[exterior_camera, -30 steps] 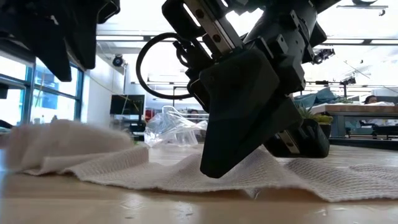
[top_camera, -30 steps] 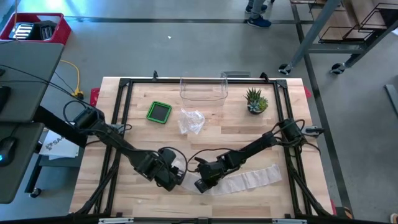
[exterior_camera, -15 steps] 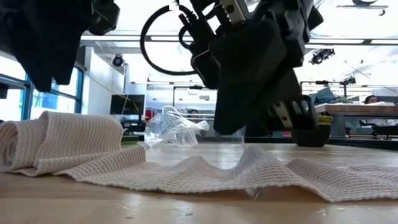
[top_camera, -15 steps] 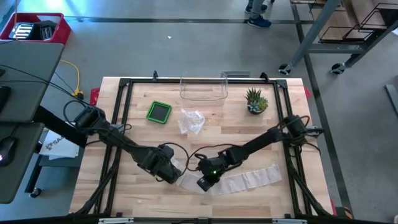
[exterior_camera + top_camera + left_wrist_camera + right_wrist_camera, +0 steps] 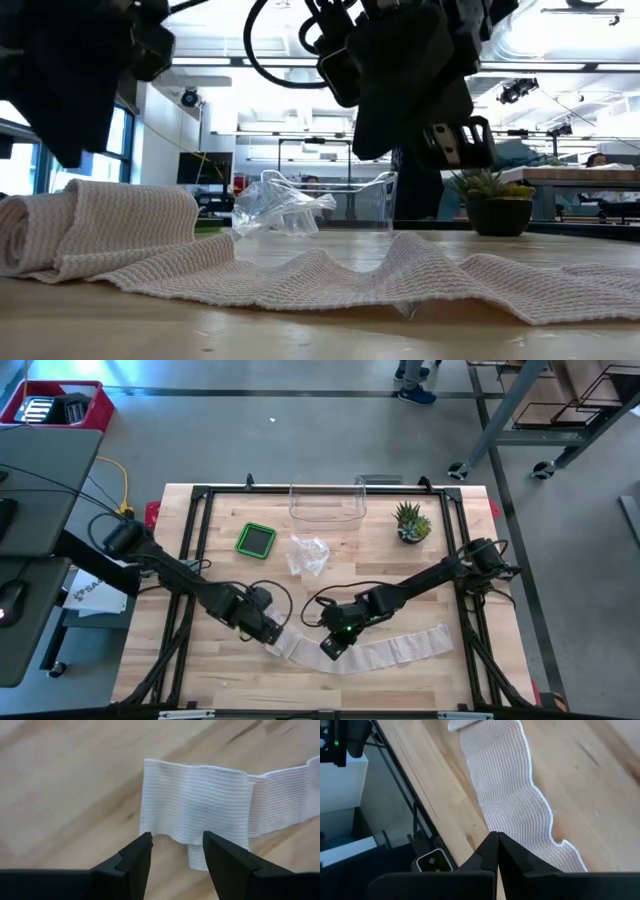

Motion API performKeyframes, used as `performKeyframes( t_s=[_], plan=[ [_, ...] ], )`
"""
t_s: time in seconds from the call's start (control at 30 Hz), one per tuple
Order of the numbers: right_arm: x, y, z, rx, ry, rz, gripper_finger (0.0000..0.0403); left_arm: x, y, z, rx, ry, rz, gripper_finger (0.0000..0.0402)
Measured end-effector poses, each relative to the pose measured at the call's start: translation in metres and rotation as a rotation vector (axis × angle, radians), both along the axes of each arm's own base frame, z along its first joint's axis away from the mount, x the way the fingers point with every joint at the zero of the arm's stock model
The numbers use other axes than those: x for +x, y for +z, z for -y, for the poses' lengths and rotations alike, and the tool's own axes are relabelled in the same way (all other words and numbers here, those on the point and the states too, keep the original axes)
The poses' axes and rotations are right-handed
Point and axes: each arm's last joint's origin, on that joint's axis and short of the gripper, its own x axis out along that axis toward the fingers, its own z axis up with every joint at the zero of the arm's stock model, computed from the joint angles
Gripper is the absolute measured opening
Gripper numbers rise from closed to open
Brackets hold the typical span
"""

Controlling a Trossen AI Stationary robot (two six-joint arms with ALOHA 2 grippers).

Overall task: Roll bandage
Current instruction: Roll the bandage

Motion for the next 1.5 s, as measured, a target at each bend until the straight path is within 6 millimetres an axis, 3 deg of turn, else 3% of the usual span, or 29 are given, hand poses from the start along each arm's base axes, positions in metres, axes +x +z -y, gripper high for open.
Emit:
performKeyframes(
  t_s=[0.33,0.5,0.7,0.9,1.0,1.17,1.27,1.5],
  plan=[
    [0.001,0.001,-0.001,0.038,-0.001,-0.008,0.0,-0.01,-0.049,-0.041,-0.172,-0.056,0.036,0.017],
    [0.002,0.001,-0.001,0.053,-0.02,-0.008,0.0,-0.007,-0.057,-0.043,-0.227,-0.075,0.121,0.017],
    [0.002,0.001,0.0,0.059,-0.037,-0.016,0.0,-0.014,-0.071,-0.046,-0.227,0.003,0.062,0.017],
    [0.002,0.001,0.0,0.056,-0.03,-0.014,0.0,-0.014,-0.071,-0.045,-0.232,0.005,0.083,0.0165],
    [0.002,0.001,0.0,0.051,-0.027,-0.015,0.0,-0.016,-0.072,-0.044,-0.212,0.04,0.066,0.0129],
    [0.002,0.0,0.004,0.032,-0.012,-0.009,0.0,-0.022,-0.074,-0.042,-0.181,0.073,0.026,0.0016],
    [0.001,0.001,0.007,0.012,-0.005,-0.017,0.0,-0.024,-0.074,-0.038,-0.177,0.083,0.014,0.0007],
    [-0.014,0.035,0.029,-0.109,-0.025,0.006,0.0,-0.047,-0.065,-0.025,-0.179,0.151,-0.048,0.0001]
  ],
)
